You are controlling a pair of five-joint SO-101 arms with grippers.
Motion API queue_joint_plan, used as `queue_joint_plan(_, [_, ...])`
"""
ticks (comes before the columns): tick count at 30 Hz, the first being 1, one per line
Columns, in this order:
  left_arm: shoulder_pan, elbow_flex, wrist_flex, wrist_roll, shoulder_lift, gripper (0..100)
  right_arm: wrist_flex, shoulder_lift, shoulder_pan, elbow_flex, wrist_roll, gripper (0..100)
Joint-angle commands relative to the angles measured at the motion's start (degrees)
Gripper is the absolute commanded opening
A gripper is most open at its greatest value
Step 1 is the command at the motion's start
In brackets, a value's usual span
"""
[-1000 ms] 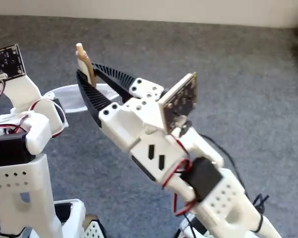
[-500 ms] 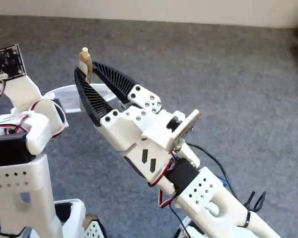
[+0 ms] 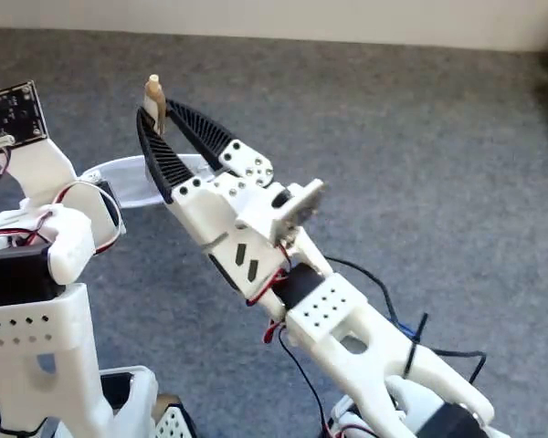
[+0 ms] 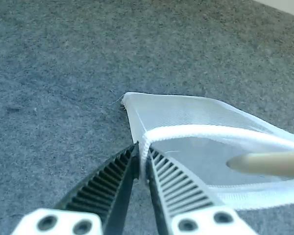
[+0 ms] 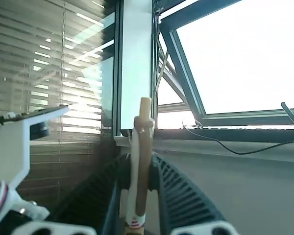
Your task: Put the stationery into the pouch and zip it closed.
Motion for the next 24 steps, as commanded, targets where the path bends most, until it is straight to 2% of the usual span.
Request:
queue_joint_plan(1, [-1.2,-0.5,-1.1,-0.4,-0.9,1,-1.9,0.2,0.7,1.3,-0.8,0.5])
queue_joint_plan(11, [-1.2,-0.5,-1.1,-0.4,-0.9,1,-1.6,0.2,-0.9,7.7,-0.8,1.5])
queue_joint_plan(15, [-1.2,-0.5,-1.1,-0.4,-0.9,1,-1.5,0.2,-1.5,8.0,-0.8,10.7])
queue_joint_plan(18, [-1.2,-0.5,-1.1,-0.4,-0.9,1,2.7,0.2,-1.5,8.0,-0.8,16.8])
queue_joint_plan(24, [-1.2,-0.5,-1.1,-0.4,-0.9,1,5.1,0.2,-1.5,7.6,-0.8,17.0])
